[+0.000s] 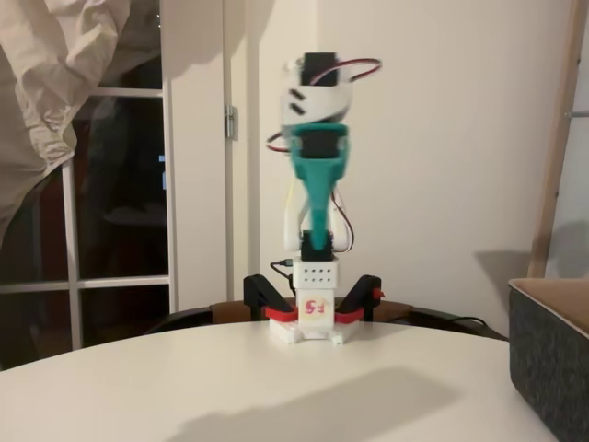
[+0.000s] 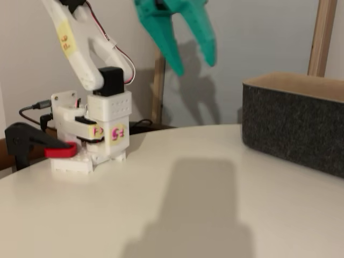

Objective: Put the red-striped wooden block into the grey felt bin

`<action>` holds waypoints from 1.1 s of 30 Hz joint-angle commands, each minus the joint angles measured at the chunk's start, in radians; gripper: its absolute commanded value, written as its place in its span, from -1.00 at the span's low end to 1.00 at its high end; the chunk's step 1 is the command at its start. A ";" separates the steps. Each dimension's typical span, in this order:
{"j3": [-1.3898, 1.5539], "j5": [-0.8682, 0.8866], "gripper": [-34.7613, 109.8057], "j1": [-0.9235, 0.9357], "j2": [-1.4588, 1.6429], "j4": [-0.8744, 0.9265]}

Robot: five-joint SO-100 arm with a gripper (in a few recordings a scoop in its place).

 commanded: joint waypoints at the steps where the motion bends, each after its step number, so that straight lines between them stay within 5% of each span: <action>1: 0.074 0.038 -0.36 0.123 0.071 -0.124; 13: 0.437 0.012 -0.52 0.319 0.202 -0.657; 33: 0.879 0.067 -0.52 0.643 0.453 -0.790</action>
